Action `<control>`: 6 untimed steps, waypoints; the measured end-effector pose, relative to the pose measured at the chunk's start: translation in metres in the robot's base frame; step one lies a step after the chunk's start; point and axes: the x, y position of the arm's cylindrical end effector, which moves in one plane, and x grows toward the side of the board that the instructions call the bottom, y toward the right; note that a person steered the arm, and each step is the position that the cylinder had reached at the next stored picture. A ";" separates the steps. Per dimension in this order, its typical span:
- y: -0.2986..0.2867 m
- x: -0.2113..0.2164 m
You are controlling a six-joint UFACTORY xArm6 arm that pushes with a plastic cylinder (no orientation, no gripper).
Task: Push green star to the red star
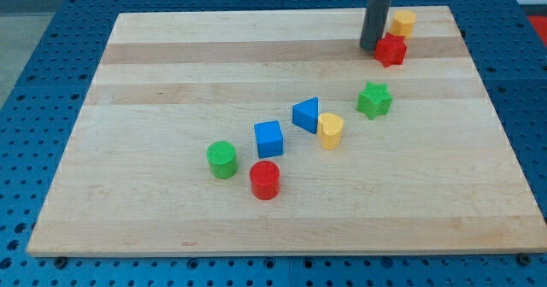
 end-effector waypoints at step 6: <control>-0.037 0.106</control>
